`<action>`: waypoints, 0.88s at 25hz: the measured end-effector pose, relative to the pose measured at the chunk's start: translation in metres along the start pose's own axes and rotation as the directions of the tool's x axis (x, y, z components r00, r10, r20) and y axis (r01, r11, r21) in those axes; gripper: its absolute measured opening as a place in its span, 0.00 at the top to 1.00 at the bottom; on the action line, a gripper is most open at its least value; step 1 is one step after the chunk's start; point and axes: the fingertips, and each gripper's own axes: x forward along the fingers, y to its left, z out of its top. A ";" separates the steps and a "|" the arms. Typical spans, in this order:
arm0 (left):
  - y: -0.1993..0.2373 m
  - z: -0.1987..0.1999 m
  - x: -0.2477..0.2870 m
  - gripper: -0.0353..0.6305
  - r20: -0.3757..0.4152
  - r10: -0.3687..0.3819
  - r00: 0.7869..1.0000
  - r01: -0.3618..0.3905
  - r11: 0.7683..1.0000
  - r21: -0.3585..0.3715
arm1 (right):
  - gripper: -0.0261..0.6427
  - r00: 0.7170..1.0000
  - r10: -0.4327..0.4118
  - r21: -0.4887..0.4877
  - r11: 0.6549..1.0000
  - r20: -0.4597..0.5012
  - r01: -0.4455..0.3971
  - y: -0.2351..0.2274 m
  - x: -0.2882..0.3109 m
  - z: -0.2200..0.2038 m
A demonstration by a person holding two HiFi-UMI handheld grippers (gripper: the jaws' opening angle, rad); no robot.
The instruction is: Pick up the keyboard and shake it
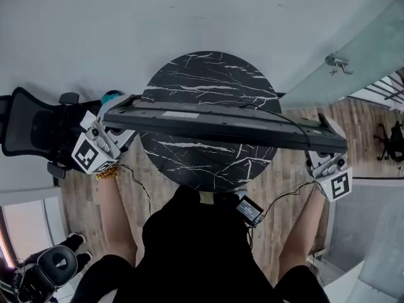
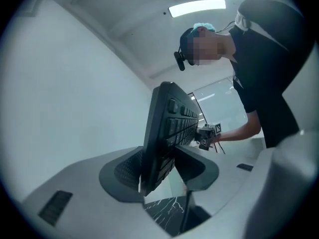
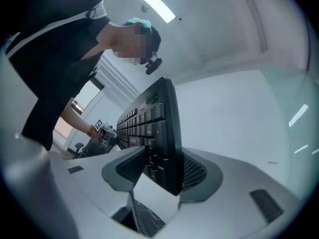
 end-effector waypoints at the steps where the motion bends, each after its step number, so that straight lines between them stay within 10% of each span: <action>1: -0.002 -0.002 -0.001 0.65 -0.018 -0.010 1.000 0.010 1.000 0.017 | 0.64 1.000 0.009 -0.031 0.999 -0.008 -0.009 0.001 0.003 0.005; 11: 0.006 -0.077 0.008 0.65 -0.339 0.024 0.940 0.036 0.985 0.171 | 0.67 0.965 0.064 -0.132 0.986 -0.255 -0.100 0.009 0.011 -0.066; 22: 0.004 -0.126 0.016 0.67 -0.453 0.063 0.889 0.055 0.969 0.243 | 0.69 0.888 0.092 -0.159 0.971 -0.450 -0.181 0.016 0.004 -0.132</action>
